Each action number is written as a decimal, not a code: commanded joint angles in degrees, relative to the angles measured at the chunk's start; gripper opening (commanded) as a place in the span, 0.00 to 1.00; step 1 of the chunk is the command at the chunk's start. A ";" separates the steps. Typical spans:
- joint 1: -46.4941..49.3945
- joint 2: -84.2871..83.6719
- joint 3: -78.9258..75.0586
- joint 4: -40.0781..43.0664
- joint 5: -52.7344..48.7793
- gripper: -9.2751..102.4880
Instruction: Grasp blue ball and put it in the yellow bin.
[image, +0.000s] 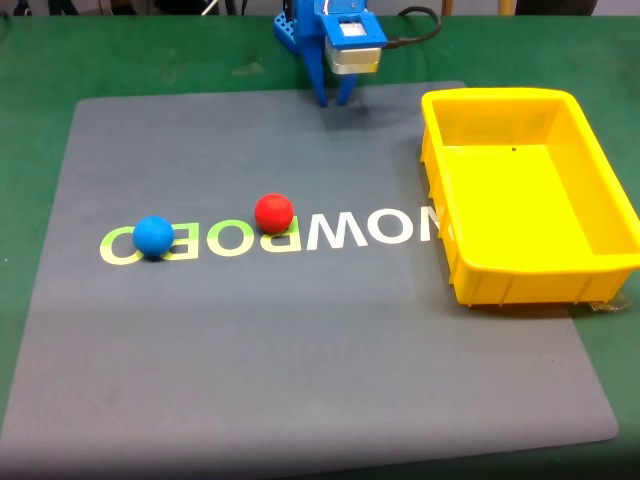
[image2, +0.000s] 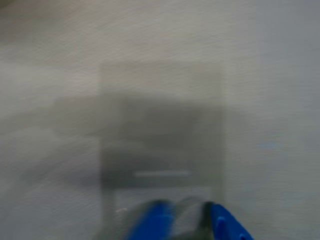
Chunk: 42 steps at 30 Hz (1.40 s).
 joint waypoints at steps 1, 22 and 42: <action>2.46 0.44 -5.54 -1.76 0.44 0.37; 26.98 -66.97 -53.53 -35.42 -10.90 0.40; 32.52 -106.88 -79.63 -47.29 -8.96 0.40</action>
